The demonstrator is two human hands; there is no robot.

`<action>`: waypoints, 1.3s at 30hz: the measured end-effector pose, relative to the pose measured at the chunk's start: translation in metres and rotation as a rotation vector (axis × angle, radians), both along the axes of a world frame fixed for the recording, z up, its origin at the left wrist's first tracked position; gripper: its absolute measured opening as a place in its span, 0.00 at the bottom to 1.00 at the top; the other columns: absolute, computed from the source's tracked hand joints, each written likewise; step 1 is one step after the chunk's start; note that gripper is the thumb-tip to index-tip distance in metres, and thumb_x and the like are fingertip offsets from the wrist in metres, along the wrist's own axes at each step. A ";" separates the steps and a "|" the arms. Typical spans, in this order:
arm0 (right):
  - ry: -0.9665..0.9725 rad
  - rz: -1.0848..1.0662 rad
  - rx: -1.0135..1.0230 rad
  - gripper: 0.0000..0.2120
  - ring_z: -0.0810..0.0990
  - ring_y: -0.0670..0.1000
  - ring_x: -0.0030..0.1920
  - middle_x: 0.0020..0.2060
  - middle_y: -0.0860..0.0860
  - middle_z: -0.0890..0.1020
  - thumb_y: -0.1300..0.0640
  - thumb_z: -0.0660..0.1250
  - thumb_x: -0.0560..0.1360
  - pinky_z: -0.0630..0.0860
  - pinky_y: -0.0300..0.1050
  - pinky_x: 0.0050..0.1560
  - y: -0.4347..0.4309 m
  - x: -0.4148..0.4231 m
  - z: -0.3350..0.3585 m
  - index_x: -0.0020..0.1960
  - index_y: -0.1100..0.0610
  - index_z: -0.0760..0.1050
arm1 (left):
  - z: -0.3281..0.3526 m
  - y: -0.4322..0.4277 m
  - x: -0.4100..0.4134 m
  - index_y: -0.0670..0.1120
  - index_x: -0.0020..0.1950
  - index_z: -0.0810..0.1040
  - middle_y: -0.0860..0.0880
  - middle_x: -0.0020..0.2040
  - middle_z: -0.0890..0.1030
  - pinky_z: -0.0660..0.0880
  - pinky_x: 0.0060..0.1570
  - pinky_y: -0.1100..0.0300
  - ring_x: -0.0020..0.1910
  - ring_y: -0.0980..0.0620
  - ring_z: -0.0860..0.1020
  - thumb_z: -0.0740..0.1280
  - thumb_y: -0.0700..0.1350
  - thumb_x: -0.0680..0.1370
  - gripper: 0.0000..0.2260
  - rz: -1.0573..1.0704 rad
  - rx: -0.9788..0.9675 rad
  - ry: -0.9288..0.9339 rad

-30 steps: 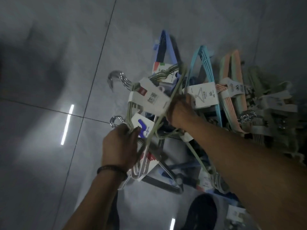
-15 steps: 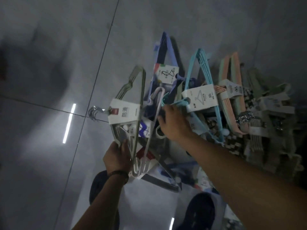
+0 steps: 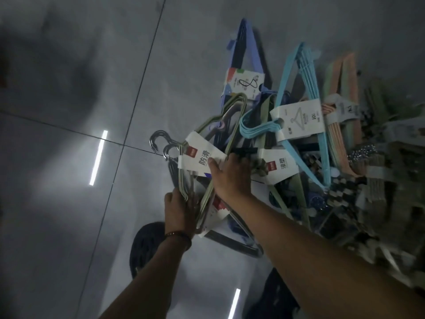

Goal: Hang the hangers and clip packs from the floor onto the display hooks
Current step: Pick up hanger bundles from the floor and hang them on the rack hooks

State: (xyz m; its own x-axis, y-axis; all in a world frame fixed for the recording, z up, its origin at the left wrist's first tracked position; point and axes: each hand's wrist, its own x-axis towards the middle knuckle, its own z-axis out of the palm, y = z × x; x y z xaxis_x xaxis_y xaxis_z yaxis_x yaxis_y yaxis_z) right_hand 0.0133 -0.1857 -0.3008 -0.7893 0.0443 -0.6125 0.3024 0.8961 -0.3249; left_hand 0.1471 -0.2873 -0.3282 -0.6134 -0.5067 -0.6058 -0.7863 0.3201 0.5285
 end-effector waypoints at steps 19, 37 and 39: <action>-0.273 -0.172 -0.298 0.25 0.82 0.55 0.57 0.63 0.55 0.82 0.44 0.69 0.80 0.79 0.48 0.52 -0.023 -0.020 0.077 0.71 0.57 0.74 | 0.110 -0.067 -0.059 0.41 0.45 0.84 0.42 0.42 0.85 0.83 0.50 0.48 0.44 0.42 0.84 0.65 0.53 0.82 0.17 -0.156 0.044 -0.392; 0.227 0.591 -0.110 0.47 0.69 0.55 0.72 0.71 0.50 0.72 0.27 0.77 0.64 0.70 0.54 0.70 0.127 -0.133 0.713 0.76 0.48 0.69 | 0.725 -0.017 -0.137 0.52 0.57 0.78 0.48 0.48 0.82 0.82 0.45 0.49 0.45 0.44 0.83 0.61 0.46 0.83 0.07 -0.833 -0.519 0.042; 0.073 0.564 -0.198 0.45 0.74 0.52 0.70 0.73 0.47 0.74 0.33 0.82 0.63 0.74 0.52 0.67 0.159 -0.139 0.775 0.74 0.45 0.71 | 0.787 0.007 -0.141 0.53 0.59 0.77 0.50 0.48 0.81 0.82 0.44 0.47 0.44 0.43 0.83 0.60 0.49 0.83 0.08 -0.936 -0.606 0.158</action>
